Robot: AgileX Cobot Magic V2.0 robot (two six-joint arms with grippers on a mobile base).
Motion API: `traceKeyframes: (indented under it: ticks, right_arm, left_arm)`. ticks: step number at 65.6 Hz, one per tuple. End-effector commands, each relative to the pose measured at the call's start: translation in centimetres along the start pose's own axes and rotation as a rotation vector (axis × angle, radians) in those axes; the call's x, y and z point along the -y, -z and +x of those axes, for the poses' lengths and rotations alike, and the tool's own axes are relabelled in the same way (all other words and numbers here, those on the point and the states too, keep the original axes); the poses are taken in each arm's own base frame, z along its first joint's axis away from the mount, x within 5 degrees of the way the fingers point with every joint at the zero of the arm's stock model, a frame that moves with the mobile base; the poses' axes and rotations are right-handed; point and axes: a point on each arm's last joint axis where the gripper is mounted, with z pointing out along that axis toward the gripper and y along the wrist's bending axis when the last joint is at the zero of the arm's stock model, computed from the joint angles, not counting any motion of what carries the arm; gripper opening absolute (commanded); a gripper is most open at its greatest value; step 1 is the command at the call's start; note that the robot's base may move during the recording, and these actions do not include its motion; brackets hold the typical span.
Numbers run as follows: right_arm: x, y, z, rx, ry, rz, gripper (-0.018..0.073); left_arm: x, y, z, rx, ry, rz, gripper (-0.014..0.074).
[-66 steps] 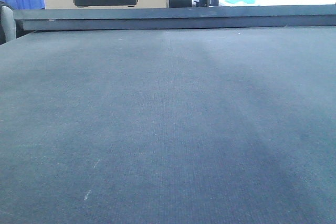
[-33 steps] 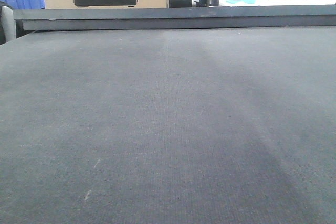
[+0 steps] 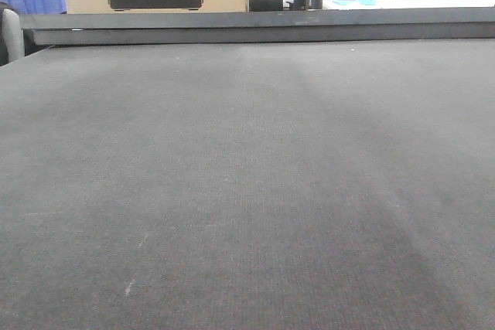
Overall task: Stack two boxes on right shelf middle
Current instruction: 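Hold the boxes with both grippers while the base backs away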
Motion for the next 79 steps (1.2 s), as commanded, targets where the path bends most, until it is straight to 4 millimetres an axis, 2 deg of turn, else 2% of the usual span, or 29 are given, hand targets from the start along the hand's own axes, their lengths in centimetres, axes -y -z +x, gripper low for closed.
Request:
traceKeyframes:
  ticks: [1, 79]
  right_arm:
    - [0.36, 1.03, -0.96, 0.071, 0.011, 0.004, -0.0151]
    - [0.36, 1.03, -0.96, 0.071, 0.011, 0.004, -0.0151]
  left_arm:
    - [-0.48, 1.04, -1.03, 0.077, -0.008, 0.000, -0.0111]
    - [-0.40, 0.89, -0.98, 0.074, -0.010, -0.001, -0.0111]
